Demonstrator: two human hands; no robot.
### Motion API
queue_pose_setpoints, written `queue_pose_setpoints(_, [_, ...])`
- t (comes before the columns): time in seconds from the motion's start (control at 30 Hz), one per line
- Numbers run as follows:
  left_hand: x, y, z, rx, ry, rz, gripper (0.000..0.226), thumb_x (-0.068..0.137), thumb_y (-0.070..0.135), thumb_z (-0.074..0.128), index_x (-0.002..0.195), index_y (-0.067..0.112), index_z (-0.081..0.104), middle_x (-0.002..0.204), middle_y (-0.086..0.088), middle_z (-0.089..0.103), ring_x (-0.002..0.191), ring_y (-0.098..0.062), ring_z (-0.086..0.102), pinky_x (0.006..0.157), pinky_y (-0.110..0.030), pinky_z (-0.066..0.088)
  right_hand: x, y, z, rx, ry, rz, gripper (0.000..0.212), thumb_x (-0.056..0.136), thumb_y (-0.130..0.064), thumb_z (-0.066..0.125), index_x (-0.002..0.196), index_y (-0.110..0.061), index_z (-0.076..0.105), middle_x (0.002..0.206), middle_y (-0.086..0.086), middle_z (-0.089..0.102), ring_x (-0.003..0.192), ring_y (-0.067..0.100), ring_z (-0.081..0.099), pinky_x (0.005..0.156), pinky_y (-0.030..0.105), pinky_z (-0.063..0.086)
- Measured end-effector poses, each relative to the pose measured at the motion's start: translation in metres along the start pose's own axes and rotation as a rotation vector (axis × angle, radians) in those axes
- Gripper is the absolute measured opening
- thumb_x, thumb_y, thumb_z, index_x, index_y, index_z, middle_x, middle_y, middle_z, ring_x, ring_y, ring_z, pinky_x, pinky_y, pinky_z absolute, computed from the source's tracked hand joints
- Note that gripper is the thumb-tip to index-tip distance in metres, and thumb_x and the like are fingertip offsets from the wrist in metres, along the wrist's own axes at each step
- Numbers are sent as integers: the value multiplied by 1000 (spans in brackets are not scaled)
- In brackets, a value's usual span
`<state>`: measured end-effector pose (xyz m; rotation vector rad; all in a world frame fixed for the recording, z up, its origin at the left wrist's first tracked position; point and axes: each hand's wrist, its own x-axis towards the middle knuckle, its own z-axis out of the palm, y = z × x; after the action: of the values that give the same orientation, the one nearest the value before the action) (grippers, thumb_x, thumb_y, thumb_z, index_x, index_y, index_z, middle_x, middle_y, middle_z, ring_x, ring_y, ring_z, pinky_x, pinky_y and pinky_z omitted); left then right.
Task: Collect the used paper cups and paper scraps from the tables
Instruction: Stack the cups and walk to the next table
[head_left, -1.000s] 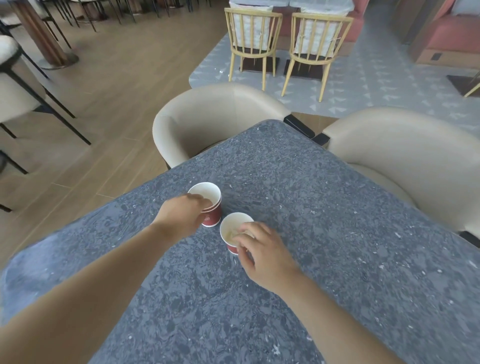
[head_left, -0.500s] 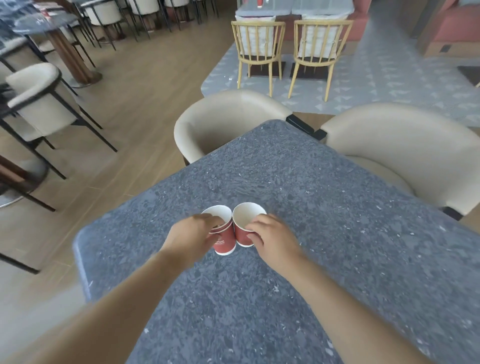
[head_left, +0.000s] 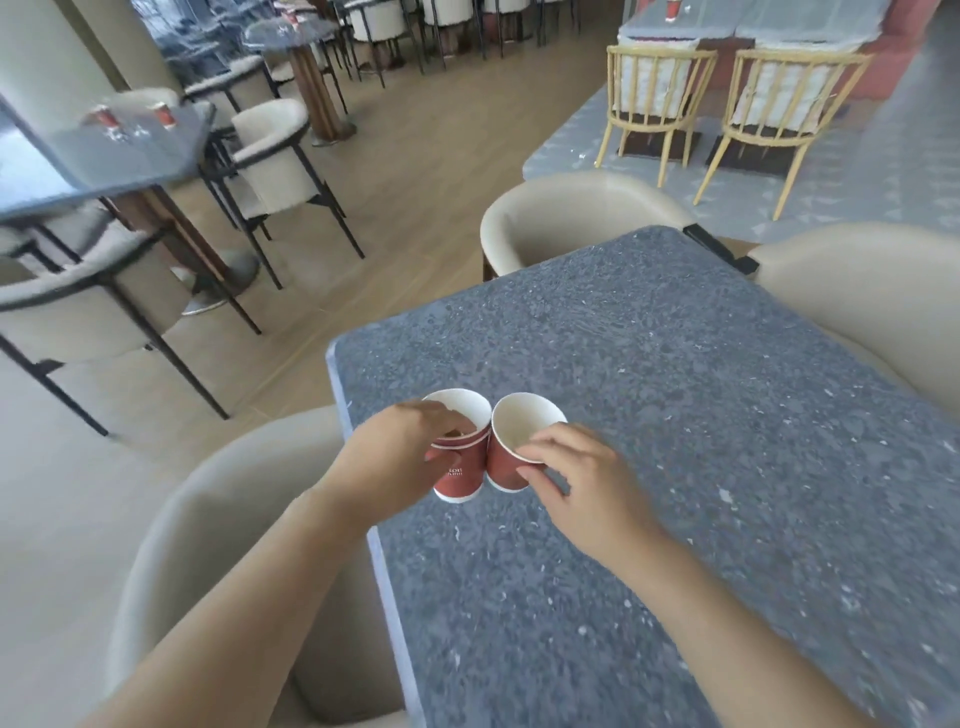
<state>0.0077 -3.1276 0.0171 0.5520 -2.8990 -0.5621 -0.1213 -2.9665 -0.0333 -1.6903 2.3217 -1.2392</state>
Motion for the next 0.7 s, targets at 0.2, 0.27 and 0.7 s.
queue_pose_setpoints(0.2, [-85, -16, -26, -56, 155, -108, 27, 75, 11, 66, 98, 25, 69, 93, 3, 68, 83, -19, 62, 69, -34, 50, -7, -69, 24, 25, 9, -94, 10, 74, -3, 72, 83, -8, 70, 81, 4, 66, 77, 24, 61, 74, 18, 40])
queue_pose_setpoints(0.27, [-116, -29, -35, -72, 196, -165, 25, 75, 11, 65, 95, 25, 69, 90, 3, 68, 79, -20, 62, 67, -34, 50, -11, -96, 38, 42, -7, -123, 10, 75, -3, 72, 83, -8, 70, 81, 4, 66, 77, 24, 61, 74, 18, 40])
queue_pose_setpoints(0.7, [-391, -125, -89, -106, 436, -497, 27, 70, 7, 68, 86, 29, 69, 80, 17, 60, 74, -14, 60, 65, -34, 51, -70, -314, 181, 190, -211, -310, 6, 79, -5, 68, 82, -10, 70, 81, 2, 65, 78, 22, 58, 74, 16, 39])
